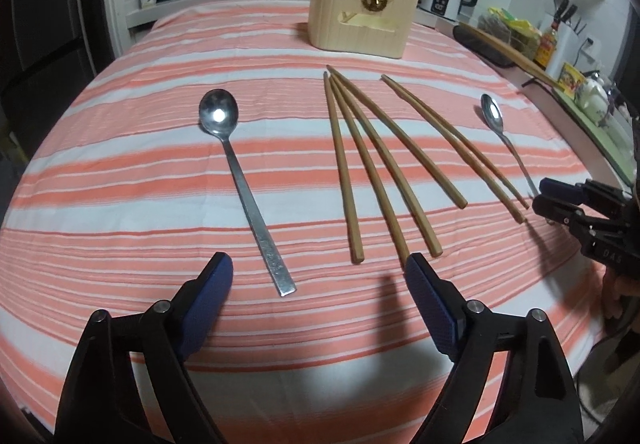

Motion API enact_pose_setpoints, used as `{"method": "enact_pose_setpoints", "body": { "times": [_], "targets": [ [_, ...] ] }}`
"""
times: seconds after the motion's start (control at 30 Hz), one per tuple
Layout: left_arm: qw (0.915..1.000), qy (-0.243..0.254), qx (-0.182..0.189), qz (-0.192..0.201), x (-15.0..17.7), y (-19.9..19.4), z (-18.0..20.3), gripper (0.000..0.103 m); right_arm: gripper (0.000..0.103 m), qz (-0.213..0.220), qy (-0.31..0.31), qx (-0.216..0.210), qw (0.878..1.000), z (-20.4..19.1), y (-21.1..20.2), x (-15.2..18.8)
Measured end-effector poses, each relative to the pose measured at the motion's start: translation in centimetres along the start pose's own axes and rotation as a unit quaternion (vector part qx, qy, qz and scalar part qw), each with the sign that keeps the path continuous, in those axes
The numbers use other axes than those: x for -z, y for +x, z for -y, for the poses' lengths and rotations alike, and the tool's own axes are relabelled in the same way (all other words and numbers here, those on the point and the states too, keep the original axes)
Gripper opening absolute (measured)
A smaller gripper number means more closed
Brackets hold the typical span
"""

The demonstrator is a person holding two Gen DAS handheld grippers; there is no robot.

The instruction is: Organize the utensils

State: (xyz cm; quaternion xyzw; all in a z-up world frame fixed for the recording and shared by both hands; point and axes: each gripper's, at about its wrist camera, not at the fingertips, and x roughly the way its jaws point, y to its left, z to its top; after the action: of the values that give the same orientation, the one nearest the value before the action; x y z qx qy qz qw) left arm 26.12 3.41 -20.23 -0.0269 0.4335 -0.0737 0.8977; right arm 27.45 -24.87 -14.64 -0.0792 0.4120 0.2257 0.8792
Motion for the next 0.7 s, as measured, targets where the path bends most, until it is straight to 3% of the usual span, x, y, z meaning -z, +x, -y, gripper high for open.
{"method": "enact_pose_setpoints", "body": {
  "times": [0.23, 0.3, 0.4, 0.7],
  "targets": [
    [1.0000, 0.005, 0.007, 0.001, 0.0, 0.4, 0.2, 0.079, 0.039, -0.014, -0.008, -0.006, 1.000, -0.3, 0.8, -0.6],
    [1.0000, 0.007, 0.006, -0.003, -0.1, 0.7, 0.2, 0.073, 0.034, -0.022, -0.016, -0.003, 1.000, -0.5, 1.3, -0.8],
    [0.9999, 0.015, 0.000, -0.003, -0.1, 0.9, 0.3, 0.070, 0.028, -0.042, -0.023, -0.009, 0.999, -0.7, 2.2, -0.6],
    [0.9984, 0.049, -0.027, -0.004, 0.0, 1.3, 1.6, 0.063, 0.027, -0.036, -0.022, -0.024, 0.999, -0.3, 2.1, -0.5]
  ]
}}
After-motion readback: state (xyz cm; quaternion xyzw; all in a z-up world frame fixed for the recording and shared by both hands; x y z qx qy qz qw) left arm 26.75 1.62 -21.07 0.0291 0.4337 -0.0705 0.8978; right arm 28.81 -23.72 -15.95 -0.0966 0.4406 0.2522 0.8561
